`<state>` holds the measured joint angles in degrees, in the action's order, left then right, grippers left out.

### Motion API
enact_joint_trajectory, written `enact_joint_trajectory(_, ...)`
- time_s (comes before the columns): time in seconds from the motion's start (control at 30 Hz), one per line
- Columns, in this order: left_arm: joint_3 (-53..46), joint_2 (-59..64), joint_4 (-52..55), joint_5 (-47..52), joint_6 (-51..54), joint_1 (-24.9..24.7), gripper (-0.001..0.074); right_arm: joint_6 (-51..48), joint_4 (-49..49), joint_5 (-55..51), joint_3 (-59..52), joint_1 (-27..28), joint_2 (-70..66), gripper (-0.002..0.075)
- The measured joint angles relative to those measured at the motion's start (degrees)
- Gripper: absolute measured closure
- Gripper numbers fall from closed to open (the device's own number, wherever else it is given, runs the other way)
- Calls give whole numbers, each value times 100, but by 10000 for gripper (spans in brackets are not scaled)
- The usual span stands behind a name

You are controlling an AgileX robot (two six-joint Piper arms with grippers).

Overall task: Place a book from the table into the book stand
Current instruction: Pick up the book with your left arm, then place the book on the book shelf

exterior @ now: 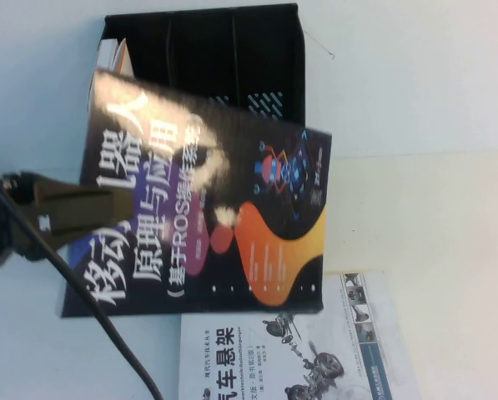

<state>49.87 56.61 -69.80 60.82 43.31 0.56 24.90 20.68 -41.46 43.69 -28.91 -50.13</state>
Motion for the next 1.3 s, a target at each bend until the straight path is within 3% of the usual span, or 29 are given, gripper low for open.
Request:
enact_joint_trajectory(0.43,2587,248,2675,-482,-2300,0,623,11,47,188,0,0,0,727)
enact_joint_trajectory(0.93,3379,1792,2556,-574,-2179,-7,623,86,-10,331,0,0,0,727)
enact_joint_trajectory(1.1,3469,2095,2457,-873,-2098,-326,623,111,-10,345,0,0,-71,727)
enact_joint_trajectory(1.3,3471,2350,3050,-1394,-2298,-799,623,120,-10,345,0,0,-219,727)
